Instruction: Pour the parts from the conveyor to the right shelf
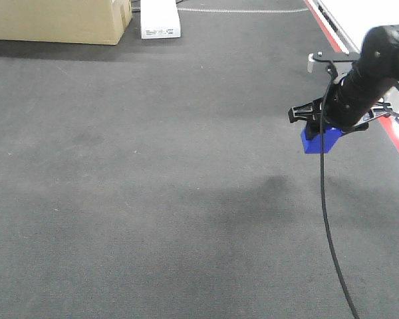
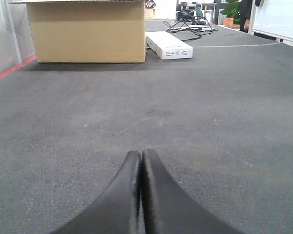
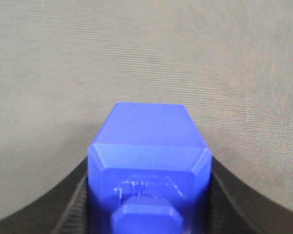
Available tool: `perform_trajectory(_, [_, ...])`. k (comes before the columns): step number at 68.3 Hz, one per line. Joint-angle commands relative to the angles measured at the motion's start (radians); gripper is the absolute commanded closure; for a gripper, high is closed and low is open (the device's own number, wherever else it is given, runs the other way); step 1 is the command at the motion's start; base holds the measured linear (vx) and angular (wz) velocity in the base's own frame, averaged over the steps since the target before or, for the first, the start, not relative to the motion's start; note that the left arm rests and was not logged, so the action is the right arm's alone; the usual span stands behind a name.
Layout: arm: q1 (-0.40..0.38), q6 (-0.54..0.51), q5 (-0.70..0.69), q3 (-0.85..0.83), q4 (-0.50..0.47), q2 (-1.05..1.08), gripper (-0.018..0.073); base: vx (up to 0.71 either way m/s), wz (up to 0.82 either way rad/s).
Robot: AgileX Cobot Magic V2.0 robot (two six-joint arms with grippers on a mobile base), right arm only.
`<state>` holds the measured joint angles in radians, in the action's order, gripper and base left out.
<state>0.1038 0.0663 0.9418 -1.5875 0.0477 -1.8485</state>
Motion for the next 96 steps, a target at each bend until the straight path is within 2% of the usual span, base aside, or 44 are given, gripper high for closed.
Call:
perform_trajectory(1, [0.000, -0.010, -0.159, 0.092, 0.011, 0.166, 0.0565, 0.00, 0.00])
perform_trajectory(10, [-0.001, -0.027, -0.260, 0.239, 0.011, 0.328, 0.0565, 0.00, 0.00])
perform_trajectory(22, [-0.001, -0.093, -0.324, 0.408, 0.010, 0.546, 0.0565, 0.00, 0.00])
perform_trajectory(43, [-0.001, -0.098, -0.412, 0.673, -0.021, 0.914, 0.0565, 0.00, 0.00])
perform_trajectory(57, [-0.001, -0.117, -0.517, 0.872, -0.002, 1.149, 0.0565, 0.00, 0.00])
perform_trajectory(71, [-0.001, -0.112, -0.522, 1.031, -0.008, 1.360, 0.0565, 0.00, 0.00])
perform_trajectory(96, [-0.001, -0.105, -0.495, 1.203, -0.030, 1.713, 0.0565, 0.00, 0.00])
